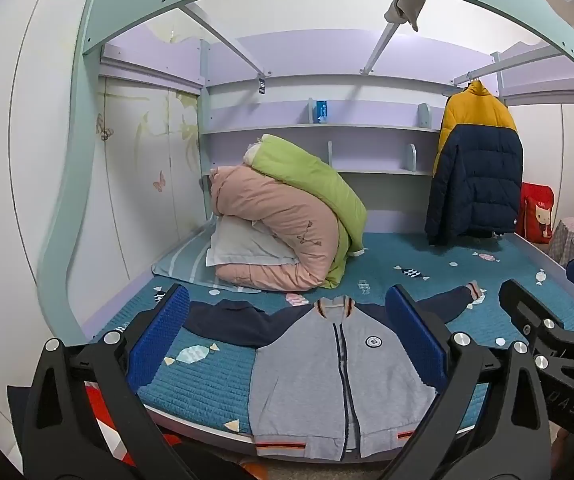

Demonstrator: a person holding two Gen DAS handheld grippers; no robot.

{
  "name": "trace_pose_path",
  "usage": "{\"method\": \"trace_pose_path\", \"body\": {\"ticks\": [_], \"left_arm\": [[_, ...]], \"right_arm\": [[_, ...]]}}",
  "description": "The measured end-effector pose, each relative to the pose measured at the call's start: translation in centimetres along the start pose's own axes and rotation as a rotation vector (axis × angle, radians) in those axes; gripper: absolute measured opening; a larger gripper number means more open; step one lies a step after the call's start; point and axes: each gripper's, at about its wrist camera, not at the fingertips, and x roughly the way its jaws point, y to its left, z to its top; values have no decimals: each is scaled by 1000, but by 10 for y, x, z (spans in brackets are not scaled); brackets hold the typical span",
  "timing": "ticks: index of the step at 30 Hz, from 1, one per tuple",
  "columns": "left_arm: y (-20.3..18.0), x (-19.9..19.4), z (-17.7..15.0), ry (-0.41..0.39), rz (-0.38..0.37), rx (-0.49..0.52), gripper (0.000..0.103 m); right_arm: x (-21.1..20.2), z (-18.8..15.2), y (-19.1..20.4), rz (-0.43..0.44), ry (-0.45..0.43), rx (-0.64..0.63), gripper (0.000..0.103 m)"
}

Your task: Fold large clothes

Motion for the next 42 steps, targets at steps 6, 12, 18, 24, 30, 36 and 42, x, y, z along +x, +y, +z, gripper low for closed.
{"method": "trace_pose_path", "body": {"ticks": [6, 12, 18, 24, 30, 36, 42], "left_arm": [[0, 0, 0, 0, 1, 1, 98], [-1, 0, 0, 2, 1, 3, 98], [-1, 0, 0, 3, 0, 3, 98], [-11, 2, -2, 10, -1, 6, 98], [-7, 3, -5, 10, -1, 5, 98], [-4, 8, -7, 11, 1, 9, 98], [-3, 9, -8, 13, 0, 9, 98]], "right_arm": [[-6, 3, -3, -1, -6, 5, 96], [-6, 2, -4, 0, -7, 7, 96], [-6, 2, -4, 0, -8, 9, 96], [-6, 2, -6, 1, -7, 11, 96], [-6, 1, -6, 1, -8, 9, 96], [-6, 1, -7, 1, -5, 13, 96], [-6, 0, -9, 1, -3, 15, 96]]}}
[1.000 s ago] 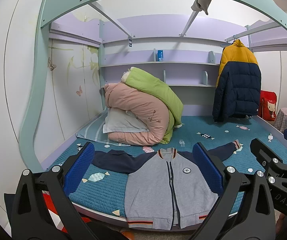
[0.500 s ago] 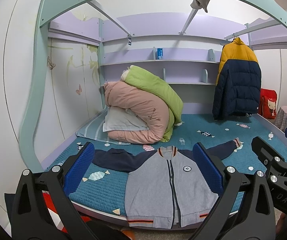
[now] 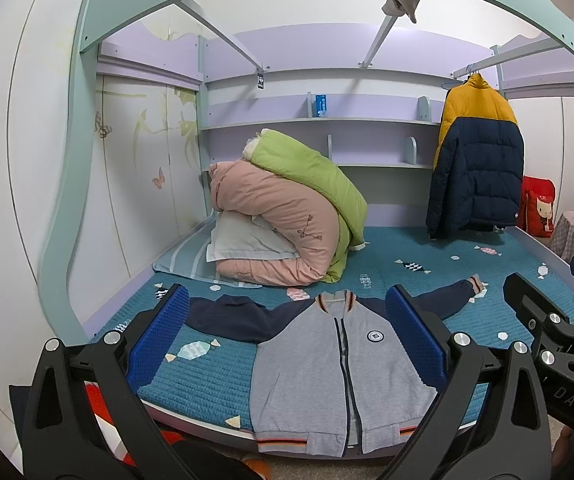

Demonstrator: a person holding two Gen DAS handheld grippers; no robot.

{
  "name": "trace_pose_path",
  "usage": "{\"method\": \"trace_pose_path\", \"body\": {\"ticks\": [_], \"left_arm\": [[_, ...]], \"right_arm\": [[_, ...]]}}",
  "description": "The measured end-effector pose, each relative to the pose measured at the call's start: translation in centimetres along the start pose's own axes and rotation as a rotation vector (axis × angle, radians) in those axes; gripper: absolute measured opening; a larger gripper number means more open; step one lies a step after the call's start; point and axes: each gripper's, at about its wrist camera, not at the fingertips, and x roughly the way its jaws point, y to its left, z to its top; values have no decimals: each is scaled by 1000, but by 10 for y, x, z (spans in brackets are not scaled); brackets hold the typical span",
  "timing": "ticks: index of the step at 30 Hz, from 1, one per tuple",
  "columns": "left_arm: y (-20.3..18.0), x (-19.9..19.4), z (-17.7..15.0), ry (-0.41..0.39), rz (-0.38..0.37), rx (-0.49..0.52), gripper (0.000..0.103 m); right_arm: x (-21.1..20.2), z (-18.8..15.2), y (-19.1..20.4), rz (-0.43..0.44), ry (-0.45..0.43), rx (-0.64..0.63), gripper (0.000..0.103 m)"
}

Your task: Fold large clothes

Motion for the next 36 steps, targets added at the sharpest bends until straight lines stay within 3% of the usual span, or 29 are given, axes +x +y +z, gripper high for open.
{"method": "trace_pose_path", "body": {"ticks": [36], "left_arm": [[-1, 9, -13, 25, 7, 12, 98]], "right_arm": [[9, -10, -7, 3, 15, 9, 96]]}}
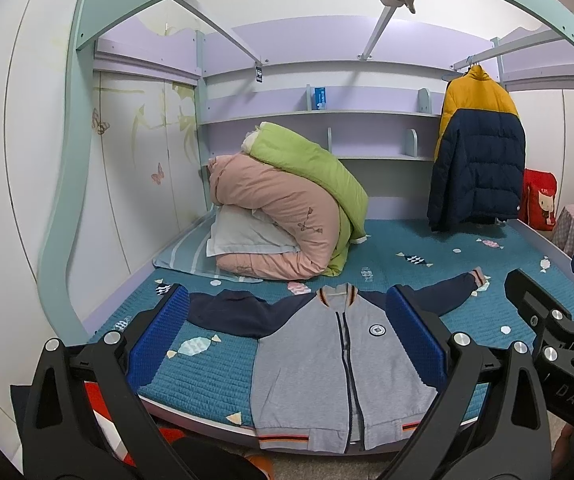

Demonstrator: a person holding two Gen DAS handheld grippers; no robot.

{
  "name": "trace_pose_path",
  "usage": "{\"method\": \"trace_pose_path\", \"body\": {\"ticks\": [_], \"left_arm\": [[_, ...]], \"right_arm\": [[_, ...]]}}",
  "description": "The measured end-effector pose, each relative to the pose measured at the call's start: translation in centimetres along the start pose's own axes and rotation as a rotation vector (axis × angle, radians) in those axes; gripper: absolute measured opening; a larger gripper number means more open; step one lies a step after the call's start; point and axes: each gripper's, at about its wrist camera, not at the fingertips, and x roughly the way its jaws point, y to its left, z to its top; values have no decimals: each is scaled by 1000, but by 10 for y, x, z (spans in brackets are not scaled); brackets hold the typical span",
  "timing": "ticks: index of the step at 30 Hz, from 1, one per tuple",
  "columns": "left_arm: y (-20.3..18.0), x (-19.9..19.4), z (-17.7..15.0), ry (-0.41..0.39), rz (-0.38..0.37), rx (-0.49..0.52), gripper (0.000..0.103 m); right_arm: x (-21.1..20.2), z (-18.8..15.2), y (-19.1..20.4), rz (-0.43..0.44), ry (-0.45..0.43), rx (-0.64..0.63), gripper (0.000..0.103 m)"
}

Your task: Fold large clothes

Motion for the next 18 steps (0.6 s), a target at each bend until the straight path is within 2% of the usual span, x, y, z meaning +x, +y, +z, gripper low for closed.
{"method": "trace_pose_path", "body": {"ticks": [18], "left_arm": [[4, 28, 0, 57, 12, 6, 98]], "right_arm": [[34, -5, 10, 12, 54, 7, 96]]}}
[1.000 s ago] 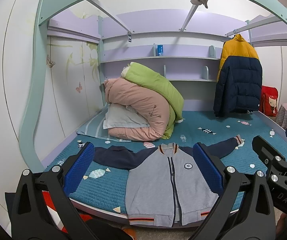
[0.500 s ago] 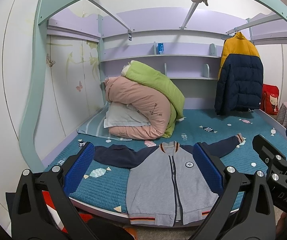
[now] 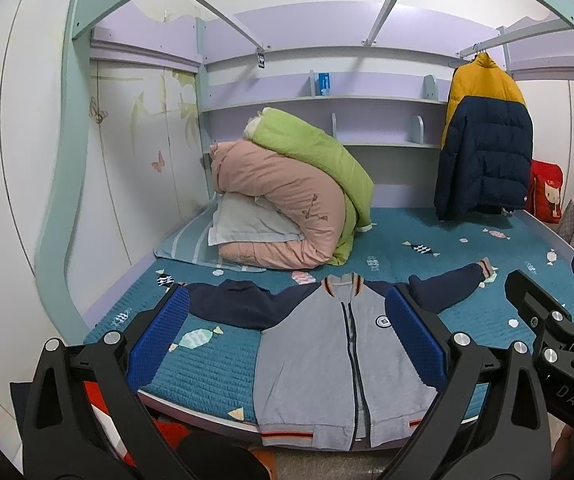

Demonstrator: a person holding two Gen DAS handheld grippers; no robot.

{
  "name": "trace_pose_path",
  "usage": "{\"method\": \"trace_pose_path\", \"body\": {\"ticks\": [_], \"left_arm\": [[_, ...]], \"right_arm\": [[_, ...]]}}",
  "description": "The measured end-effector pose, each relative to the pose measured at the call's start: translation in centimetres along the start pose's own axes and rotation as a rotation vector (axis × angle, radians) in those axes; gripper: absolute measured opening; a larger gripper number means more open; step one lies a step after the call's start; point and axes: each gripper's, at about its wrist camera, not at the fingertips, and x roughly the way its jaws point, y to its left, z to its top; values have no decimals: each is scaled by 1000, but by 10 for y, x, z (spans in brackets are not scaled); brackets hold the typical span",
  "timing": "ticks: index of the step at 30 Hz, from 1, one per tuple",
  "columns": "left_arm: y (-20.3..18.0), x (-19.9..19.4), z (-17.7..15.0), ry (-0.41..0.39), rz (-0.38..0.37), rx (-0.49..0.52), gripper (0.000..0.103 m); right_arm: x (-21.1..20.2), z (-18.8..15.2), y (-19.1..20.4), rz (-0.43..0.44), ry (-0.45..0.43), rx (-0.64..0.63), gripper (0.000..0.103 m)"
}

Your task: Fold large clothes

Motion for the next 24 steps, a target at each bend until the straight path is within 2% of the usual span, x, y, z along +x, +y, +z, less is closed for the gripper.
{"method": "trace_pose_path", "body": {"ticks": [6, 12, 17, 24], "left_arm": [[-1, 27, 1, 39, 0, 8, 98], [-1, 66, -4, 100, -5, 8, 98], [4, 114, -15, 181, -12, 0, 98], [23, 201, -46, 332, -9, -36, 98]], "right_arm": [[24, -4, -1, -1, 38, 5, 96], [64, -9, 2, -7, 108, 0, 96], [108, -19, 8, -6, 183, -9, 96], [185, -44, 28, 0, 314, -31, 96]]}}
